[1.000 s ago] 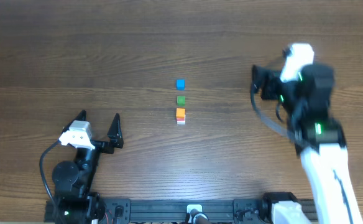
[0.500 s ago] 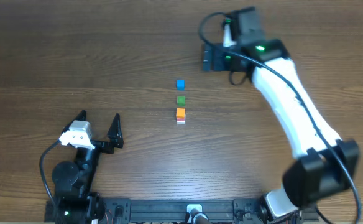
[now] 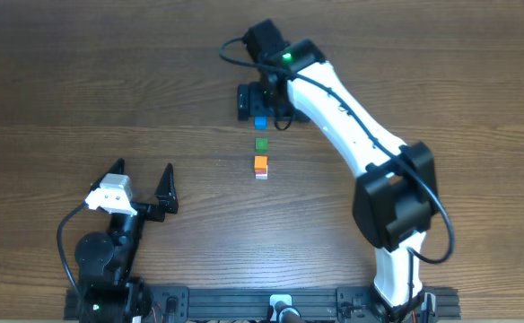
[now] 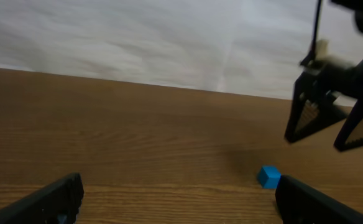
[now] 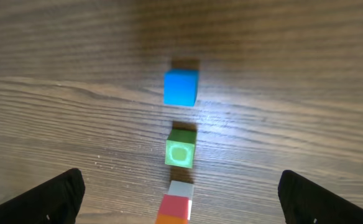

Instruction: Stack Cubes

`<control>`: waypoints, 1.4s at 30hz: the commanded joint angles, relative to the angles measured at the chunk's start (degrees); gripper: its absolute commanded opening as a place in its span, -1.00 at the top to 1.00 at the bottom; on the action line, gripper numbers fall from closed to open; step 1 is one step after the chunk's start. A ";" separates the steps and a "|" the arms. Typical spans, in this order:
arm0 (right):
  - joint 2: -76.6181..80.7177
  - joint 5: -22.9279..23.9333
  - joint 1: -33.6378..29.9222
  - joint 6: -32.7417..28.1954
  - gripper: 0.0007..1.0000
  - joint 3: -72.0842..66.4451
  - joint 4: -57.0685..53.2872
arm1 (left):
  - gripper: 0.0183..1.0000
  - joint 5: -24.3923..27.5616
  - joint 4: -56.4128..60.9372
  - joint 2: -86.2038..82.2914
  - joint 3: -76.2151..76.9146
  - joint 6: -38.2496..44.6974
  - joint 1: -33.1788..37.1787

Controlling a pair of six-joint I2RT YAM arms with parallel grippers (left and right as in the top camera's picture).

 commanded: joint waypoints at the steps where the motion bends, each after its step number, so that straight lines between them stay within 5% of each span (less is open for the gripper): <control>1: 3.54 1.18 1.14 3.17 -0.99 1.53 -1.44 | -1.00 0.74 -0.02 -0.39 -0.31 0.63 0.35; 26: 11.39 4.31 3.48 2.86 -0.98 1.53 0.81 | -1.00 0.74 -0.02 -0.39 -0.31 0.63 0.35; 42: 12.07 4.46 4.50 3.08 -0.80 1.46 -1.01 | -0.99 0.74 -0.02 -0.39 -0.31 0.63 0.35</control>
